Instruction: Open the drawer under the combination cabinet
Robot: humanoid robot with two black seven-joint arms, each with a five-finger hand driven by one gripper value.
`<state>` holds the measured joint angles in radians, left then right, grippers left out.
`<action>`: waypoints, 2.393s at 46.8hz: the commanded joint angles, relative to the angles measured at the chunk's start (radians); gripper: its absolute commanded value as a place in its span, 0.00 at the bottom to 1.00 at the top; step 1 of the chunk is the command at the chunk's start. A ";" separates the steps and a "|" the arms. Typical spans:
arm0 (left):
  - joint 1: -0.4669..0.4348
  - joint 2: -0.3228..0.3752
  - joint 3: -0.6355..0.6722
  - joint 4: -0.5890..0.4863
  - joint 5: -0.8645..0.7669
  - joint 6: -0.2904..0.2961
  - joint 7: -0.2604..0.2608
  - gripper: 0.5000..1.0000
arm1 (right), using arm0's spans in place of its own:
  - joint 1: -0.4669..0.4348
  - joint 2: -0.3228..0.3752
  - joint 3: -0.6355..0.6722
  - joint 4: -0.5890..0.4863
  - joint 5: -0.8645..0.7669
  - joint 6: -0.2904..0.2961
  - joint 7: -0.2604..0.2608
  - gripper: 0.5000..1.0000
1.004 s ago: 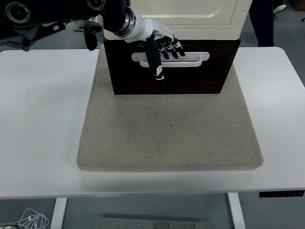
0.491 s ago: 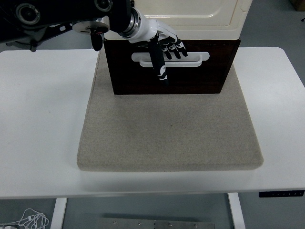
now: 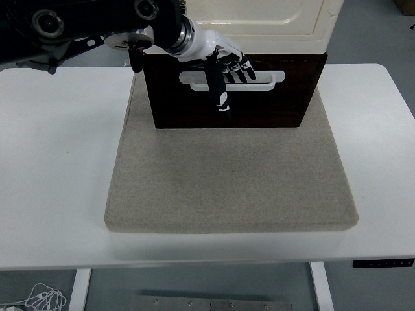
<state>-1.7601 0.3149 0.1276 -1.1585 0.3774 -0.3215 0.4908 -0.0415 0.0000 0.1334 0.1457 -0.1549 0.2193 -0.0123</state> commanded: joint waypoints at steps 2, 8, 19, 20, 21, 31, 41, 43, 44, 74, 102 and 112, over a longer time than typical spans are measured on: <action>0.001 -0.003 0.001 0.000 0.000 0.001 0.000 1.00 | 0.000 0.000 0.000 0.000 0.000 0.000 0.000 0.85; 0.001 -0.005 0.001 0.000 0.001 0.005 0.000 1.00 | 0.000 0.000 0.000 0.000 0.000 0.000 0.000 0.85; 0.007 -0.013 0.001 0.008 0.001 0.007 0.000 1.00 | 0.000 0.000 0.000 0.000 0.000 0.000 0.000 0.85; 0.007 -0.019 0.001 0.010 0.005 0.007 0.000 1.00 | 0.000 0.000 0.000 0.000 0.000 0.000 0.000 0.85; 0.008 -0.023 0.001 0.014 0.008 0.007 0.000 1.00 | 0.000 0.000 0.000 0.000 0.000 0.000 0.000 0.85; 0.010 -0.040 -0.002 0.037 0.026 0.007 -0.001 1.00 | 0.000 0.000 0.000 0.000 0.000 0.000 0.000 0.85; 0.010 -0.040 -0.002 0.042 0.028 0.007 -0.001 1.00 | 0.000 0.000 0.000 0.000 0.000 0.000 0.000 0.85; 0.010 -0.042 -0.002 0.042 0.028 0.007 0.000 1.00 | 0.000 0.000 0.000 0.000 0.000 0.000 0.000 0.85; 0.010 -0.045 -0.002 0.042 0.028 0.007 -0.001 1.00 | 0.000 0.000 0.000 0.000 0.000 0.000 0.000 0.85; 0.008 -0.049 0.001 0.042 0.029 0.004 -0.001 1.00 | 0.000 0.000 0.000 0.000 0.000 0.000 0.000 0.85; 0.005 -0.049 0.000 0.033 0.029 -0.021 -0.001 1.00 | 0.000 0.000 0.000 0.000 0.000 0.000 0.000 0.85; 0.008 -0.049 -0.005 0.023 0.029 -0.031 -0.001 1.00 | 0.000 0.000 0.000 0.000 0.000 0.000 0.000 0.85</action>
<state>-1.7538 0.2654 0.1258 -1.1323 0.4066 -0.3528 0.4895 -0.0413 0.0000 0.1335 0.1457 -0.1549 0.2194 -0.0122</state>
